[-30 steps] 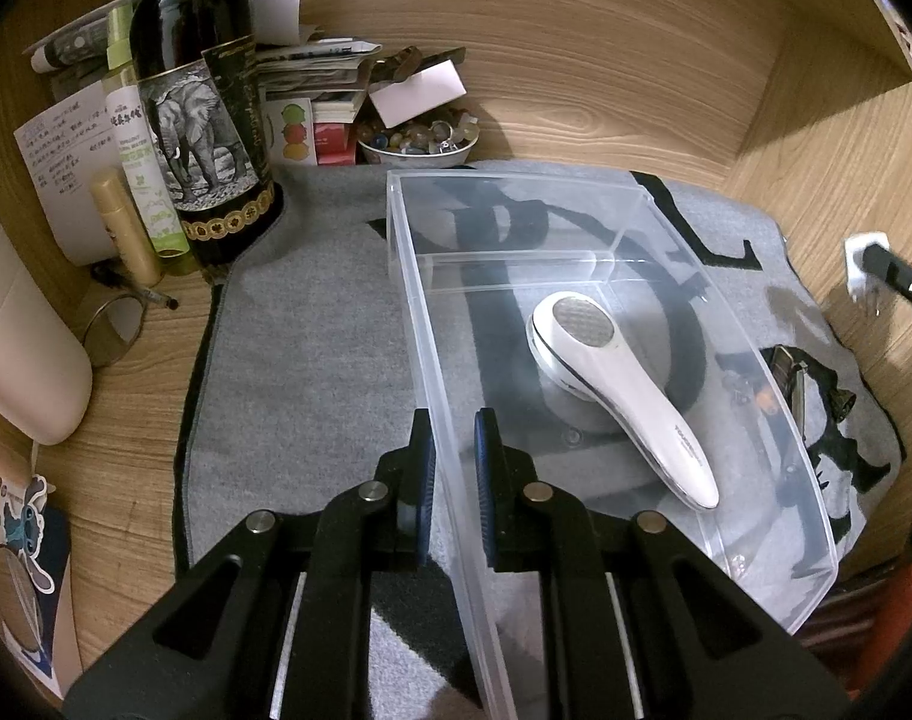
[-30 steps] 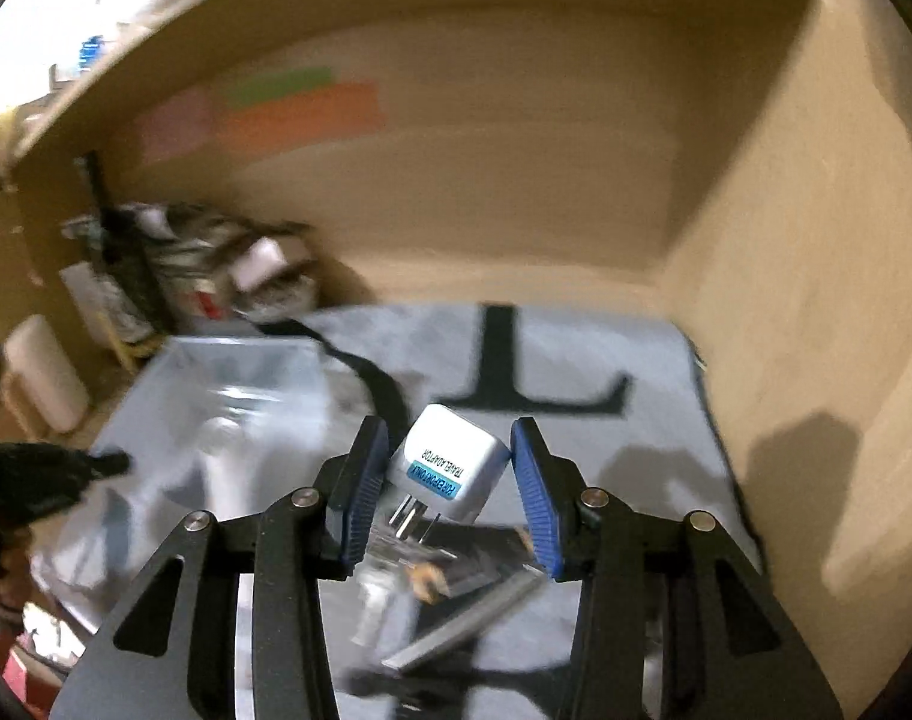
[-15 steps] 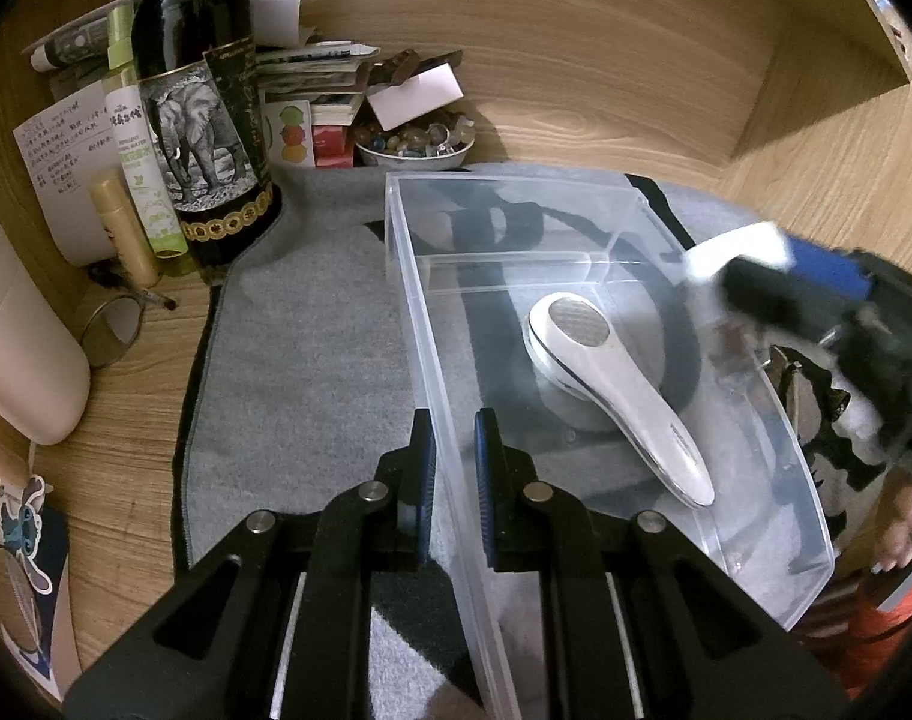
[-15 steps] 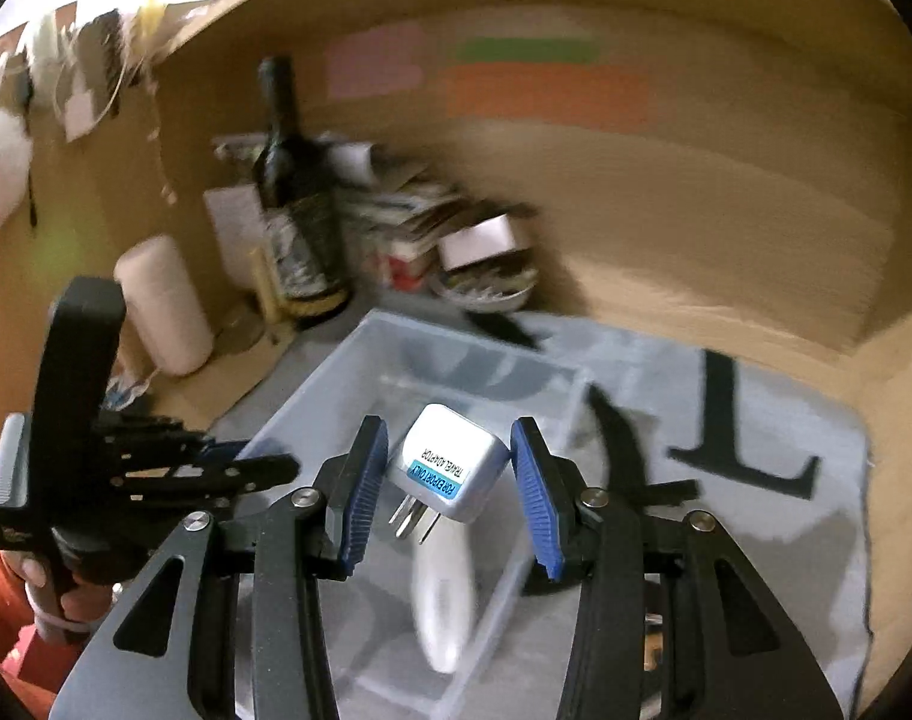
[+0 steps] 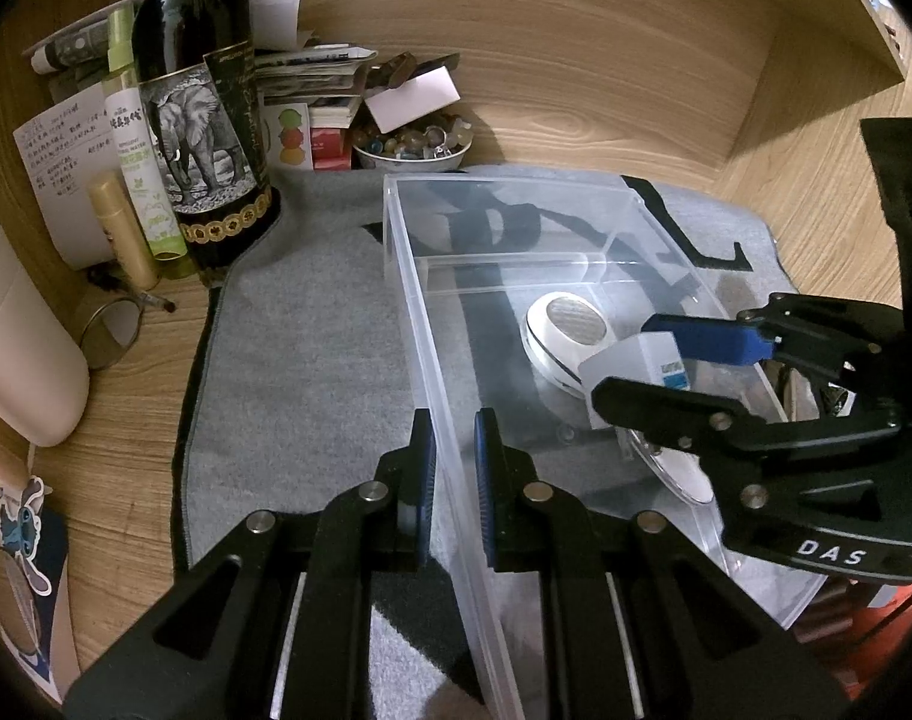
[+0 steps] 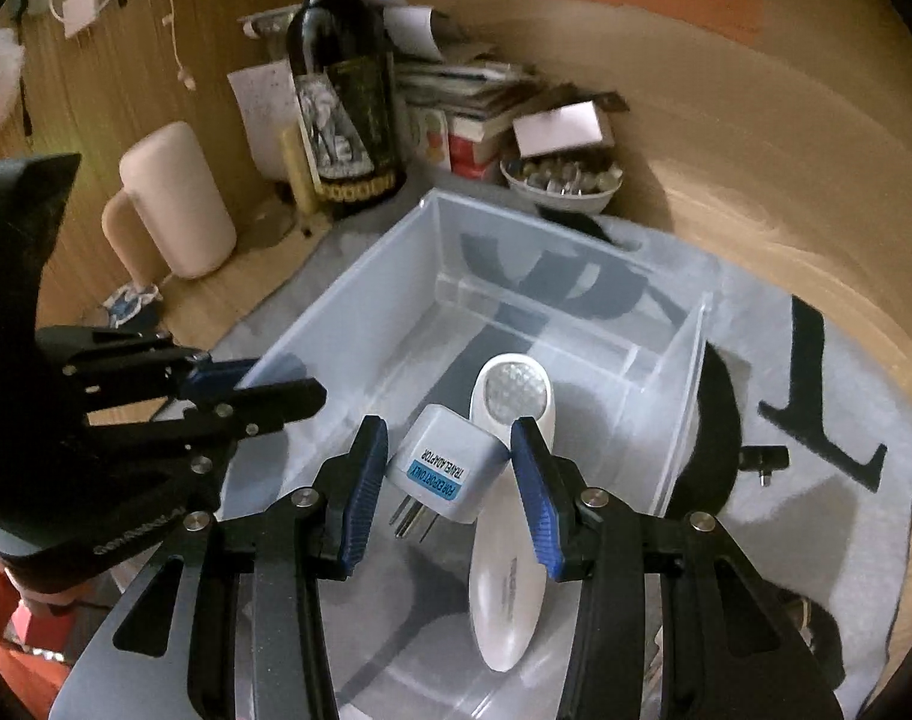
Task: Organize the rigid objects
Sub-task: 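Carry the white plug adapter into the clear box and release it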
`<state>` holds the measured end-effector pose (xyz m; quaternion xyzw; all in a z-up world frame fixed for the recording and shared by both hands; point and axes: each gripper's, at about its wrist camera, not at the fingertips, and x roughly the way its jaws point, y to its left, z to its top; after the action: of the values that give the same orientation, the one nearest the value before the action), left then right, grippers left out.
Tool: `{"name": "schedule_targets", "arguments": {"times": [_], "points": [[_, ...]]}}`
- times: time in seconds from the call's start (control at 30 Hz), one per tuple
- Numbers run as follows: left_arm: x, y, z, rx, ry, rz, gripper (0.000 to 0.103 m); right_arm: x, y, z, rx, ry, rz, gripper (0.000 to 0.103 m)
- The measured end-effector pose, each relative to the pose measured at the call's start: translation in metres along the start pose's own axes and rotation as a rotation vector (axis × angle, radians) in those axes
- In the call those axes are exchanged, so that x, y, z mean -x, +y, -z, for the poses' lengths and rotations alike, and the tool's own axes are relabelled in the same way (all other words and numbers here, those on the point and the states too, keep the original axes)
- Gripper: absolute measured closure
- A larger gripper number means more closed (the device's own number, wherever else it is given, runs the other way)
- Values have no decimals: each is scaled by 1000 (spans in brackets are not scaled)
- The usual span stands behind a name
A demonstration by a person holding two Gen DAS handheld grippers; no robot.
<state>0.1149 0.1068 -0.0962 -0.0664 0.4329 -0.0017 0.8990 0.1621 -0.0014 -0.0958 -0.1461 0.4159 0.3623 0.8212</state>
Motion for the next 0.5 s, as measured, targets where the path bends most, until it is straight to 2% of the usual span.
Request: {"name": "schedule_targets", "arguments": {"times": [0.1,0.3,0.5], "points": [[0,0,0,-3,1,-2,90,-3,0,1,3,12,-6,63],[0,-1,-1,-5,4,-4,91,4,-4,0,-22,-21,-4,63],[-1,-2,-2,-5,5,-10,90,29,-16,4,-58,-95,34,49]]}}
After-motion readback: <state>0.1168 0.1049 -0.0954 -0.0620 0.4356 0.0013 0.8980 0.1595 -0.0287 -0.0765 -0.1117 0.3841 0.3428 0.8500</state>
